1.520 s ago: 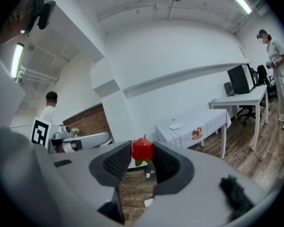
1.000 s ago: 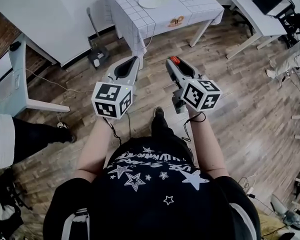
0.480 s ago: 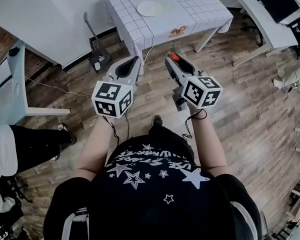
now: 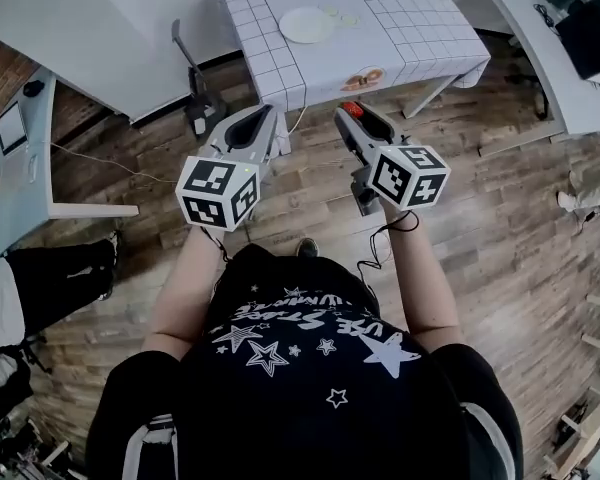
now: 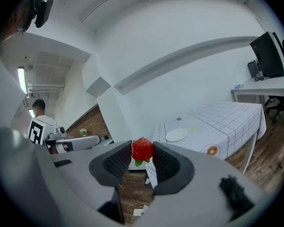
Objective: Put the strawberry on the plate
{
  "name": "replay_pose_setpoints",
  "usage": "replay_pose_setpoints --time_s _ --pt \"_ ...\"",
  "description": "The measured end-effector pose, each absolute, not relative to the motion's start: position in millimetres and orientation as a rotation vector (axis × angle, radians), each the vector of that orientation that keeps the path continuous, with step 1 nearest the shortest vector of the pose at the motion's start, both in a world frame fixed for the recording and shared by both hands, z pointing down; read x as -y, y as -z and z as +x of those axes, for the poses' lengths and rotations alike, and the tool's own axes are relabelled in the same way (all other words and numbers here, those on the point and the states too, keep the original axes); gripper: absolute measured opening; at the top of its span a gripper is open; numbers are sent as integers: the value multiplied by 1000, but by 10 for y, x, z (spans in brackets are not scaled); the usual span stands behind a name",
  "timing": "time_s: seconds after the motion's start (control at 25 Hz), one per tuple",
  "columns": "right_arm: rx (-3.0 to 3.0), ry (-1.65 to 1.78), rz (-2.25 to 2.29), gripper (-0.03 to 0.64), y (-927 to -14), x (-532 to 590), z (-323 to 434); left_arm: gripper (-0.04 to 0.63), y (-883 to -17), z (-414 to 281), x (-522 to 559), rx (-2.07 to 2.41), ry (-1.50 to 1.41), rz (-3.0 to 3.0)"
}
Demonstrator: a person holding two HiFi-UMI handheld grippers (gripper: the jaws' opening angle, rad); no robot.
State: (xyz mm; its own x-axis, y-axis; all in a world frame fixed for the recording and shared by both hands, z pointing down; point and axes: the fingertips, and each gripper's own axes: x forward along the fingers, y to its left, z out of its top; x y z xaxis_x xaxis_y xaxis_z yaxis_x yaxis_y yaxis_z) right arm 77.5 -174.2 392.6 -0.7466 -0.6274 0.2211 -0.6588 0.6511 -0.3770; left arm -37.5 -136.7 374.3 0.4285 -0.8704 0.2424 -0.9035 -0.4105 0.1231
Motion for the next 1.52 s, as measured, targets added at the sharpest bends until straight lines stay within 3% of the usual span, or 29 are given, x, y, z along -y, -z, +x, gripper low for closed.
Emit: replay_pose_setpoints --time_s 0.84,1.52 --pt "2718 -676 1183 147 -4029 2525 964 9 -3864 -255 2310 1480 -223 2502" --pt "2577 -699 1257 147 -4271 3917 351 9 -4005 -906 3744 1391 -202 2496"
